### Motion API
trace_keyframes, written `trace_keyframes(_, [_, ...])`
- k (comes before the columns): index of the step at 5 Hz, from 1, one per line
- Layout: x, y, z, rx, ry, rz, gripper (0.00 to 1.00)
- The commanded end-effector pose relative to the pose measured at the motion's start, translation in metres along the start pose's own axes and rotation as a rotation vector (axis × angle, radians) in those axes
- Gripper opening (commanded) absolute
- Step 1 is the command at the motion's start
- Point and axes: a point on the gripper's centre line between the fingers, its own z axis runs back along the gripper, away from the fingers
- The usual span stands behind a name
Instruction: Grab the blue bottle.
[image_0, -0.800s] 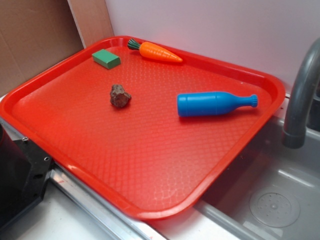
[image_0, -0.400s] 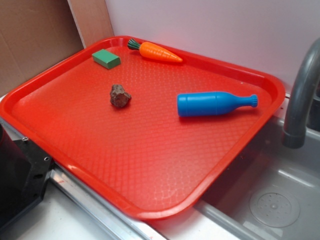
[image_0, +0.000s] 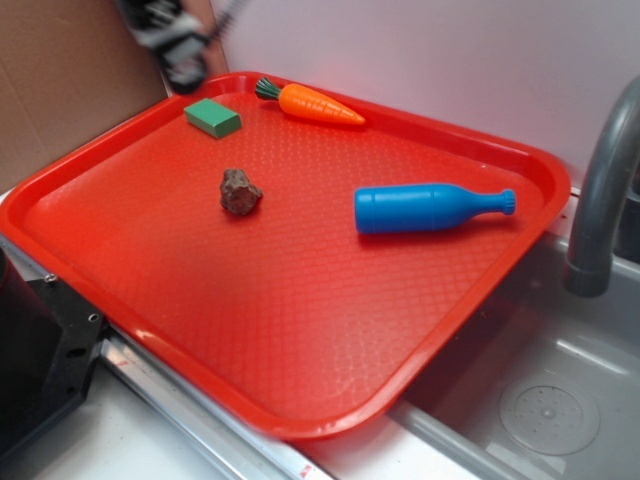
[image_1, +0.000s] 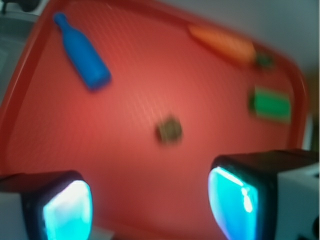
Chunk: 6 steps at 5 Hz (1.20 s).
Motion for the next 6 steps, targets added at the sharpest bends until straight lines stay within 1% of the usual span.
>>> trace_keyframes(1, [0.078, -0.030, -0.054, -0.075, -0.092, -0.291, 1.00])
trace_keyframes(2, [0.103, -0.052, -0.080, -0.097, -0.050, -0.411, 1.00])
trace_keyframes(3, [0.105, -0.071, -0.094, -0.165, -0.022, -0.456, 1.00])
trace_keyframes(4, [0.102, -0.082, -0.104, -0.164, 0.016, -0.464, 1.00])
trace_keyframes(5, [0.096, -0.092, -0.110, -0.090, 0.028, -0.497, 1.00])
trace_keyframes(6, [0.094, -0.091, -0.114, -0.023, 0.035, -0.508, 0.00])
